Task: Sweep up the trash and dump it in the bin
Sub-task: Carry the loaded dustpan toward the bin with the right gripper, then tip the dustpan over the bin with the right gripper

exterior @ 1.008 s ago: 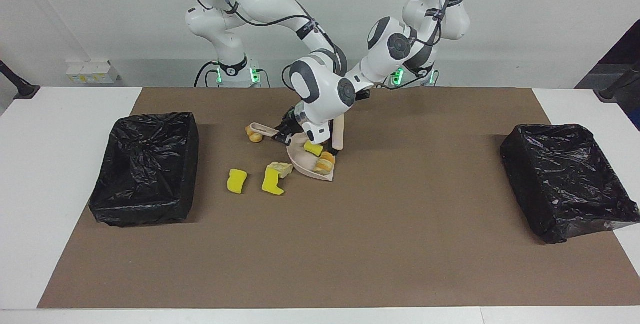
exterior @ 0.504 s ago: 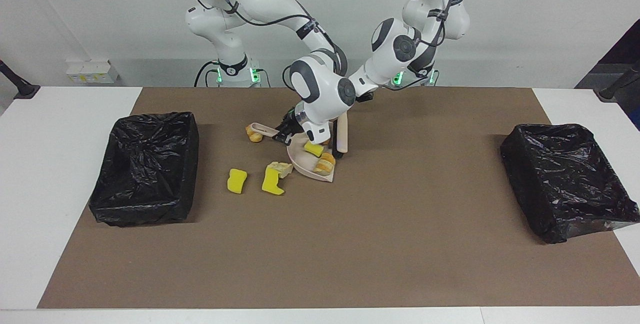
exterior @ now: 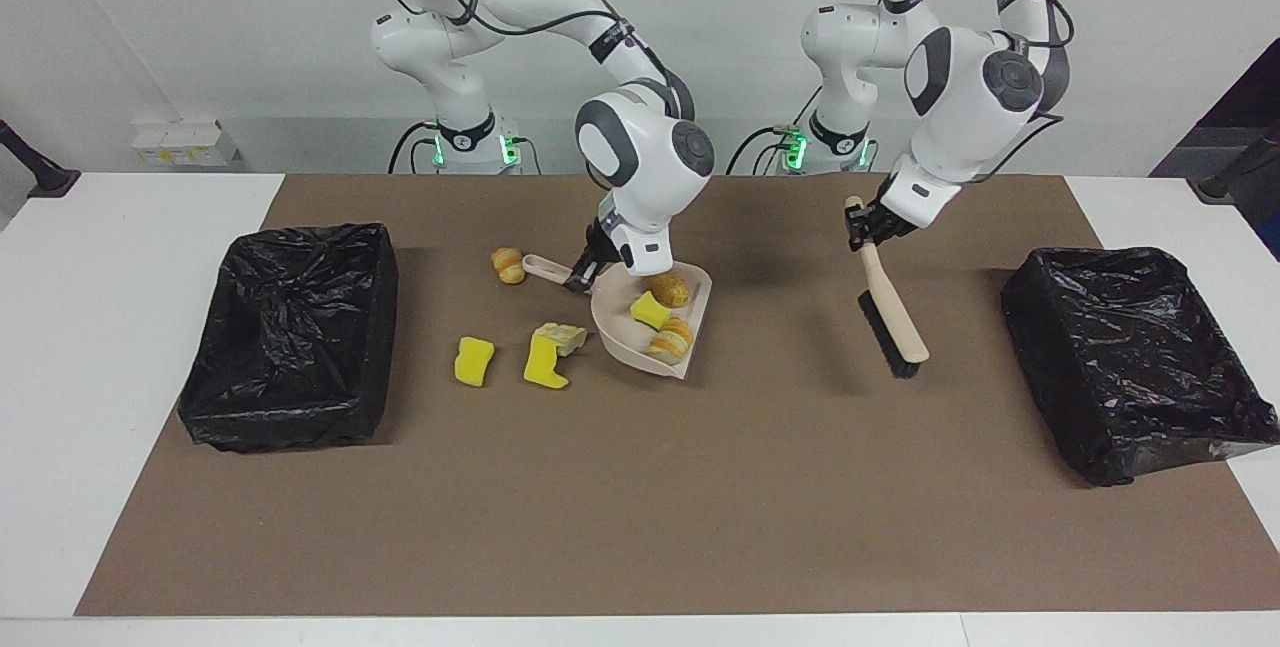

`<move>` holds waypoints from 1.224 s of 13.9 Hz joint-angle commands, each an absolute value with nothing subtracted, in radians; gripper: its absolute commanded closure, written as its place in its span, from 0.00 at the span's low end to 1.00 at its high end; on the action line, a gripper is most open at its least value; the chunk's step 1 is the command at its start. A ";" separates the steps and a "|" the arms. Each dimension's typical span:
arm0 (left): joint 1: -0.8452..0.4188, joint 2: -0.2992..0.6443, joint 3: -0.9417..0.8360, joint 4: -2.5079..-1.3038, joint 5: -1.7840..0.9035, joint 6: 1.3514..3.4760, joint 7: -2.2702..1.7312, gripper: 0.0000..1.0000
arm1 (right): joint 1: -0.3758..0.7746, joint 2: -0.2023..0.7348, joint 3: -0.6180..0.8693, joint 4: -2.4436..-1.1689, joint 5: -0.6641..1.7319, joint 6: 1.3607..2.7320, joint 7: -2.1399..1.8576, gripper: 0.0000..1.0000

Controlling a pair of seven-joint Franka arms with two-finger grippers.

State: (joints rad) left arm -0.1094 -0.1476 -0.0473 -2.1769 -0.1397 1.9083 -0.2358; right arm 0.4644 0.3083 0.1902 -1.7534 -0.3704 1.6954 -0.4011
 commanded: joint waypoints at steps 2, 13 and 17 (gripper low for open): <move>-0.063 -0.141 -0.061 -2.160 -0.100 1.884 -0.244 1.00 | 0.358 0.118 0.199 -1.782 -0.273 1.616 -0.567 1.00; -0.499 -0.229 -0.072 -2.338 -0.179 1.885 -0.535 1.00 | -0.112 -0.018 0.192 -1.778 -0.362 1.506 -1.210 1.00; -0.681 -0.268 -0.074 -2.443 -0.270 2.006 -0.653 1.00 | -0.293 -0.009 0.192 -1.781 -0.460 1.568 -1.368 1.00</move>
State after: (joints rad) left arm -0.6192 -0.1991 -0.0954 -2.3559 -0.2331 1.9395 -0.6322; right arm -0.2103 -0.0005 0.1752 -1.7640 -0.4217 1.5334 -1.3057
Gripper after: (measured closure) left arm 0.731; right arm 0.687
